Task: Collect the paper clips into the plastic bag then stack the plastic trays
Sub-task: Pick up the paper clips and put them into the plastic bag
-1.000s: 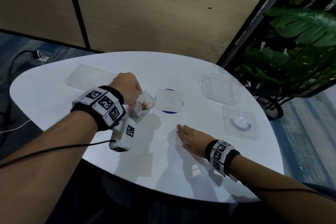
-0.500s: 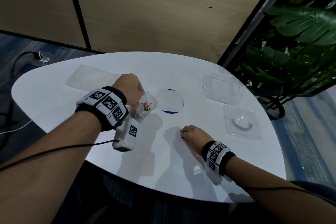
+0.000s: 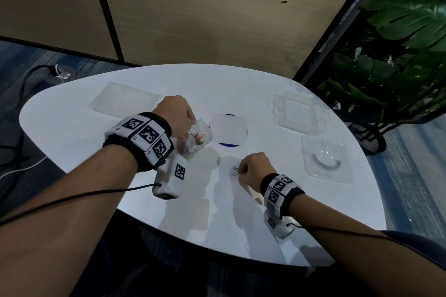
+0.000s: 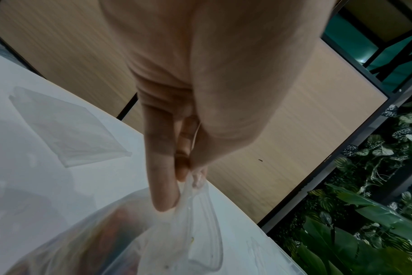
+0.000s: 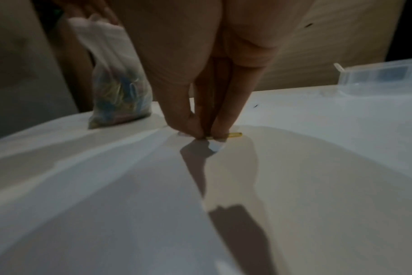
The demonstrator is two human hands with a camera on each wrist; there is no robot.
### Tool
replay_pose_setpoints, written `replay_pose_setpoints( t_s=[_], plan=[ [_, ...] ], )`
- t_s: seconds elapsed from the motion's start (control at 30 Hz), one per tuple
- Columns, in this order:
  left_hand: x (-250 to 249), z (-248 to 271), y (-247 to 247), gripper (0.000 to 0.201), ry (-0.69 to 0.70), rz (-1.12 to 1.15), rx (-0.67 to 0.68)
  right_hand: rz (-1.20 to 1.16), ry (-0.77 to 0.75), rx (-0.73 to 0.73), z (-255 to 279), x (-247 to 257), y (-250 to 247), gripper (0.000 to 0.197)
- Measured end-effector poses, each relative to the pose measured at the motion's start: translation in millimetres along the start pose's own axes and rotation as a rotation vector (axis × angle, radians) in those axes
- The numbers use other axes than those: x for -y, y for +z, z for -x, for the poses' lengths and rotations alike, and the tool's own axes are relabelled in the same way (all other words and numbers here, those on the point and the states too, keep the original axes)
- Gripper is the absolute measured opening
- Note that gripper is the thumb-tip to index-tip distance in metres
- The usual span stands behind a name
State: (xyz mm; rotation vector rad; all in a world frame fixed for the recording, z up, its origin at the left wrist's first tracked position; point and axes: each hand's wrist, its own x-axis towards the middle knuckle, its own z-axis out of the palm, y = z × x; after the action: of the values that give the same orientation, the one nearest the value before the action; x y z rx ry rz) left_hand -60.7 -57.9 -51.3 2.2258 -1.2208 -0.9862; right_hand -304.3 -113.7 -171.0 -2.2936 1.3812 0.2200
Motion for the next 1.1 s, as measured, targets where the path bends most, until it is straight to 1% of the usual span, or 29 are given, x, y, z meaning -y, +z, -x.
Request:
replay_pose_setpoints(
  t_s=[0.1, 0.2, 0.27, 0.33, 0.37, 0.47, 0.5, 0.57, 0.63, 0.7, 0.73, 0.8, 0.87, 0.93, 1.0, 1.1],
  plan=[
    [-1, 0, 2, 0.023, 0.004, -0.016, 0.002, -0.111, 0.047, 0.014, -5, 5, -6, 0.018],
    [0, 1, 2, 0.022, 0.005, -0.016, 0.005, -0.125, 0.037, 0.051, -10, 5, -12, 0.022],
    [1, 0, 1, 0.022, 0.01, -0.017, 0.007, -0.153, 0.021, 0.063, -11, 5, -14, 0.018],
    [2, 0, 0, 0.023, 0.014, -0.007, 0.003, -0.178, -0.018, 0.026, -8, 8, -13, 0.01],
    [1, 0, -1, 0.022, 0.016, -0.003, 0.003, -0.157, -0.043, 0.005, -5, 11, -10, 0.008],
    [1, 0, -3, 0.021, 0.009, 0.0, 0.011, 0.0, -0.089, -0.013, 9, 27, 8, 0.035],
    [1, 1, -2, 0.022, 0.01, -0.003, 0.013, 0.022, -0.135, -0.028, 16, 34, 17, 0.034],
    [1, 2, -2, 0.023, 0.016, -0.007, 0.015, 0.075, -0.242, -0.023, 29, 48, 35, 0.025],
    [2, 3, -2, 0.023, 0.017, -0.002, 0.017, 0.131, -0.33, 0.004, 38, 56, 50, 0.027],
    [2, 4, -3, 0.023, 0.014, -0.002, 0.016, 0.165, -0.395, 0.003, 38, 58, 56, 0.016],
    [2, 5, -4, 0.022, 0.011, -0.001, 0.012, 0.186, -0.403, 0.012, 37, 58, 56, 0.015],
    [1, 6, -4, 0.022, 0.007, -0.002, 0.01, 0.172, -0.371, 0.022, 32, 59, 51, 0.02],
    [1, 7, -4, 0.021, 0.005, -0.007, 0.013, 0.092, -0.265, 0.04, 29, 59, 43, 0.025],
    [2, 8, -4, 0.02, 0.003, -0.01, 0.014, 0.035, -0.181, 0.046, 29, 57, 38, 0.023],
    [2, 8, -4, 0.02, 0.002, -0.012, 0.015, 0.078, -0.174, 0.075, 28, 55, 33, 0.024],
    [3, 9, -5, 0.02, -0.001, -0.017, 0.018, 0.25, -0.222, 0.147, 23, 55, 25, 0.024]
  ],
)
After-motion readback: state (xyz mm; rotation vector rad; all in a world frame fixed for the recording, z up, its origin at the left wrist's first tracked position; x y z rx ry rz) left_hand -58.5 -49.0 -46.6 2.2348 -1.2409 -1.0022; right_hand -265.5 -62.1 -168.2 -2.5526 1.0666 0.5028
